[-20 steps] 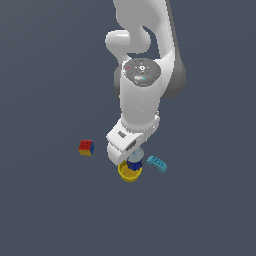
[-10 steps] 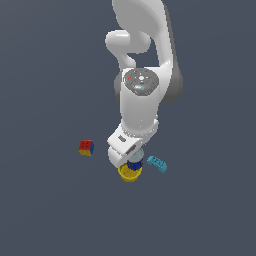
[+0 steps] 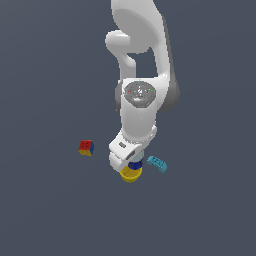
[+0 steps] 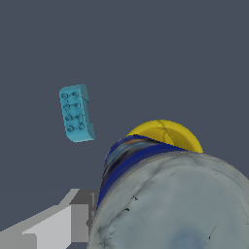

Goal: Pick up a designated object from a clutter of objects.

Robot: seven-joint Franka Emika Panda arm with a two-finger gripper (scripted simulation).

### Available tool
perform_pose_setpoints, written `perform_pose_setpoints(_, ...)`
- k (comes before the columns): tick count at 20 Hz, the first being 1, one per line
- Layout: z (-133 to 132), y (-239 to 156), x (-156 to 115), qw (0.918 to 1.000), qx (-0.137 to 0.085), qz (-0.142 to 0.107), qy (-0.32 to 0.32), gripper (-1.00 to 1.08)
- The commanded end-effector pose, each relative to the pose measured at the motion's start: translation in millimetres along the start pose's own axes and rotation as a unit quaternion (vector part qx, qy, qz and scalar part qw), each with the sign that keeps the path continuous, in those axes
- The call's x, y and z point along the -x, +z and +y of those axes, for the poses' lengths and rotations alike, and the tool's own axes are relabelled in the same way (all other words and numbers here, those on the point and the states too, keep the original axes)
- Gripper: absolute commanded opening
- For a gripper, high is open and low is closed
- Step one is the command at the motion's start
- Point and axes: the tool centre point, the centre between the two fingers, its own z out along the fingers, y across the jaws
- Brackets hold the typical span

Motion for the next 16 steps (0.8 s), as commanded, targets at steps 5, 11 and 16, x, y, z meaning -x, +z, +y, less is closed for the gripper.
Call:
perform_pose_setpoints(5, -0.6, 1.7, -0.1, 1.0, -0.001, -0.001, 0.0, -1.0)
perform_pose_setpoints(11, 0.6, -0.7, -0.4, 1.0, 0.001, 0.001, 0.0, -1.0)
perform_pose_setpoints(16, -4.3, -10.9, -7.4, 1.0, 0.001, 0.001, 0.0, -1.0)
